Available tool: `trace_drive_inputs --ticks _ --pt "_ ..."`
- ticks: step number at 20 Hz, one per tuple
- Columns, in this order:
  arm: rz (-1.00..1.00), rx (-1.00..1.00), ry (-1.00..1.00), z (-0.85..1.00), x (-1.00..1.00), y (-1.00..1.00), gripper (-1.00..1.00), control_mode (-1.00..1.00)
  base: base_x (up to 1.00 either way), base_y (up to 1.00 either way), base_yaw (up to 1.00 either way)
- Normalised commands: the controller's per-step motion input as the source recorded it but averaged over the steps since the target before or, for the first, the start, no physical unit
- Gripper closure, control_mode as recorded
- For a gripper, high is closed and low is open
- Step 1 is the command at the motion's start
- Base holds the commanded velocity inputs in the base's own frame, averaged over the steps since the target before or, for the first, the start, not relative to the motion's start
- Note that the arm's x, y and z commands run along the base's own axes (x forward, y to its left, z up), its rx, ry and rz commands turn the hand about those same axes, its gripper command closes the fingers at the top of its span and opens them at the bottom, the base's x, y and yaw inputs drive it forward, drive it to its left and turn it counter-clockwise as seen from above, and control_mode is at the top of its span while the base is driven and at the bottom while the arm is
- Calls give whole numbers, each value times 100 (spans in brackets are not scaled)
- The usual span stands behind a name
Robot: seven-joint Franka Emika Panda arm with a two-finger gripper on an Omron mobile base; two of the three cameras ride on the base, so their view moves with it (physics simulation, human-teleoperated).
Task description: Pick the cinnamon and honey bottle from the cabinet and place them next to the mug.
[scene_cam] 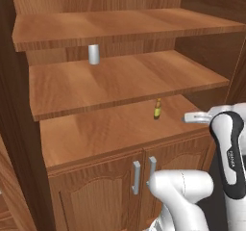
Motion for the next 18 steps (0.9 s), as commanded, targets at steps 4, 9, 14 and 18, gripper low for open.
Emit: trace_drive_inputs --ticks 4,9,14,18 --pt "-8 0 -13 -18 49 0 -100 -100 0 0 0" --pt "-4 0 -7 -8 54 0 -100 -100 0 0 0" --pt "0 0 -4 -5 51 -3 -100 -100 0 0 0" --pt "8 0 0 0 12 -26 -100 -100 0 0 0"
